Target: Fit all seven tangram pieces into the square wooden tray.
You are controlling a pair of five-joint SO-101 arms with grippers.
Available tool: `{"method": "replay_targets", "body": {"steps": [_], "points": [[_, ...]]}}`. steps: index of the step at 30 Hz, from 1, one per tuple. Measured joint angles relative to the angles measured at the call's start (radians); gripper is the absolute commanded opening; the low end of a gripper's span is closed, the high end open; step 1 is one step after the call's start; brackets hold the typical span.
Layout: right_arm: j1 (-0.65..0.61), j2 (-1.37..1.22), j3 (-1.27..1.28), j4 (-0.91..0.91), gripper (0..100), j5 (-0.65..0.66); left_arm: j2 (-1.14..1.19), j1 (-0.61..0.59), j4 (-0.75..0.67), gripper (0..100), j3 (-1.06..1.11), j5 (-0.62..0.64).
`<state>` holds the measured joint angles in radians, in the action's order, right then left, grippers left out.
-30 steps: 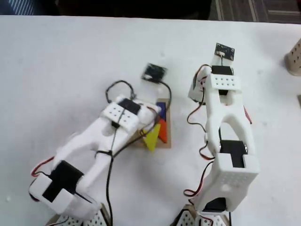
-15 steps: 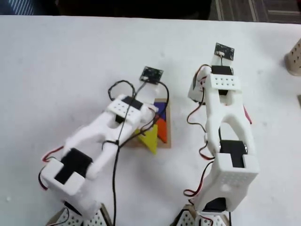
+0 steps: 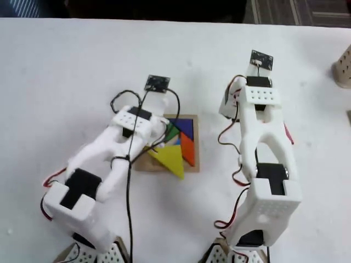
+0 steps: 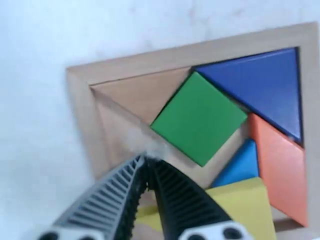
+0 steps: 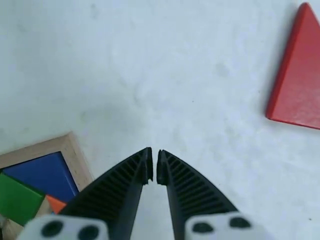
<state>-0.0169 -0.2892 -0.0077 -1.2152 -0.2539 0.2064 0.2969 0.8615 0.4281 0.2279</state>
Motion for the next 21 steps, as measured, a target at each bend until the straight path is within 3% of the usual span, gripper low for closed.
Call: {"method": "replay_targets", "body": {"steps": [9, 21], "points": [[-0.132, 0.0, 0.0, -0.101, 2.0, 0.072, -0.133, 0.0, 0.0, 2, 0.101, 0.0], [-0.157, 0.0, -0.002, -0.12, 2.0, 0.072, -0.144, 0.017, -0.018, 2, 0.195, 0.0]]}}
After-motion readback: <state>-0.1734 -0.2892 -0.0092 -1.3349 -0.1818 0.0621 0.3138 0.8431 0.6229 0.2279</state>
